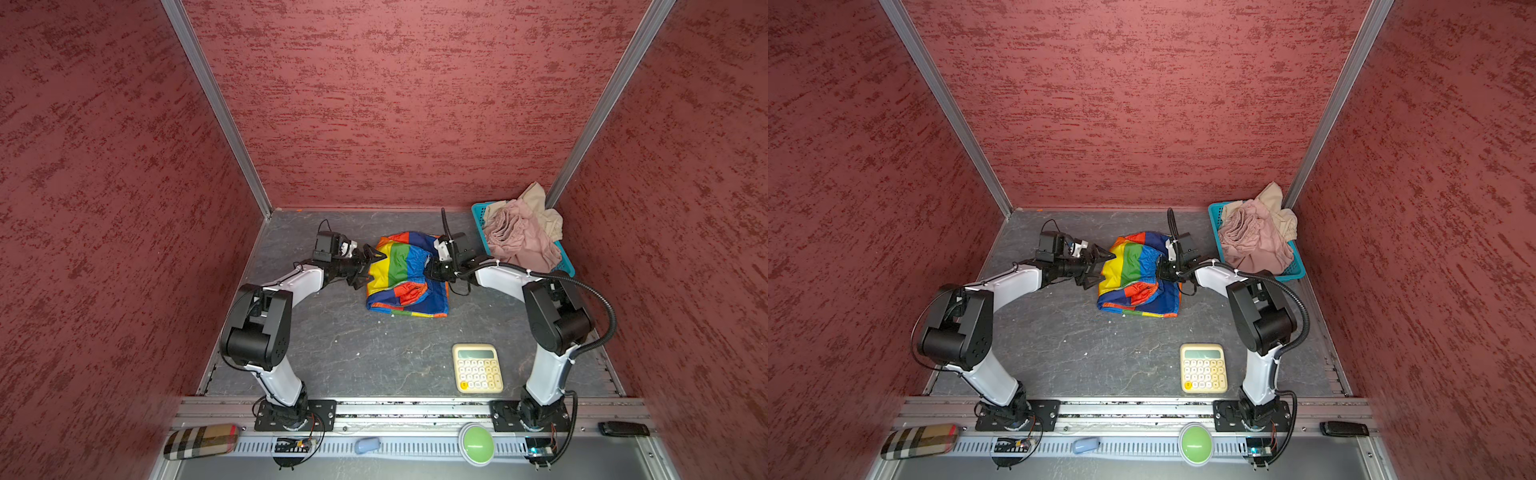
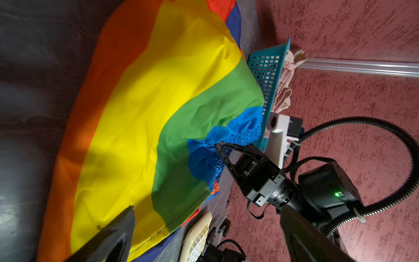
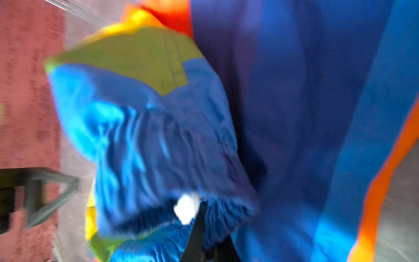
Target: Fold and stack the shorts
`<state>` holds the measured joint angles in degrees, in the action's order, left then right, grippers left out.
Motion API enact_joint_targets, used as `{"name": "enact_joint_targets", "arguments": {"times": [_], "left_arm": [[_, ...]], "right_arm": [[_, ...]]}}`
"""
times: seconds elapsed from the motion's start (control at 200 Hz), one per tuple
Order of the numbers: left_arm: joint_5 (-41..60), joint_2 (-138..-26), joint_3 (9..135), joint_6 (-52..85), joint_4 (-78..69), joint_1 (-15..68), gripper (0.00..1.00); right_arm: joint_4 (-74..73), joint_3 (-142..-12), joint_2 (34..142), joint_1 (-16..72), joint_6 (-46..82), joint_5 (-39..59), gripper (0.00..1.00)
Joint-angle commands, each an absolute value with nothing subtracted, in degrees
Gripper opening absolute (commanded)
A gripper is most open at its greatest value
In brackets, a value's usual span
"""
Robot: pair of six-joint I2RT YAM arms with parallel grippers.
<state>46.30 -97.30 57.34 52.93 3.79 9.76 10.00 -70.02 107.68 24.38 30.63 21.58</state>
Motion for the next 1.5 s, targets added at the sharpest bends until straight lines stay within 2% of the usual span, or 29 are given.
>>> {"name": "enact_joint_targets", "arguments": {"times": [0.0, 0.105, 0.25, 0.446, 0.671, 0.867, 0.927, 1.017, 1.067, 1.232, 1.353, 1.493], "left_arm": [[46.1, -94.0, 57.3, 51.9, 5.1, 7.4, 0.99], [46.1, -92.3, 58.8, 50.4, 8.0, 6.4, 0.99], [45.5, -91.6, 60.1, 49.6, 9.3, 7.0, 0.99], [45.2, -96.2, 60.5, 51.6, 5.1, 10.2, 0.99], [44.4, -102.4, 64.5, 52.3, 3.4, 14.2, 0.99], [44.4, -106.3, 68.7, 52.6, 2.9, 14.6, 1.0], [44.4, -107.5, 70.2, 52.7, 3.0, 15.4, 0.99], [44.4, -109.4, 72.0, 52.5, 3.3, 17.0, 0.99], [44.4, -110.0, 71.6, 53.2, 2.1, 17.5, 0.99], [44.5, -109.6, 67.9, 55.3, -1.6, 18.5, 1.0], [44.3, -108.8, 65.5, 55.4, -2.6, 19.3, 0.99], [44.2, -108.3, 63.1, 56.8, -4.8, 20.4, 0.99]], "right_arm": [[10.4, -77.9, 105.4, 26.8, 31.1, 24.7, 0.0], [11.7, -80.2, 101.6, 27.0, 31.9, 26.0, 0.0], [12.4, -75.4, 97.1, 23.3, 30.2, 25.6, 0.0], [4.7, -65.3, 101.3, 18.5, 30.6, 30.4, 0.0], [-1.4, -59.9, 106.8, 16.3, 31.1, 32.2, 0.0], [3.3, -60.8, 106.3, 16.1, 28.2, 27.5, 0.0], [6.8, -62.1, 105.4, 16.1, 26.2, 25.0, 0.11], [9.0, -62.9, 101.3, 16.1, 25.3, 23.2, 0.39], [10.8, -64.0, 98.5, 16.1, 25.0, 22.2, 0.5], [15.0, -66.8, 93.0, 16.2, 23.1, 21.0, 0.78], [15.7, -69.4, 95.2, 16.8, 22.0, 21.8, 0.98], [16.7, -73.3, 101.9, 18.9, 19.4, 19.6, 0.99]]}}
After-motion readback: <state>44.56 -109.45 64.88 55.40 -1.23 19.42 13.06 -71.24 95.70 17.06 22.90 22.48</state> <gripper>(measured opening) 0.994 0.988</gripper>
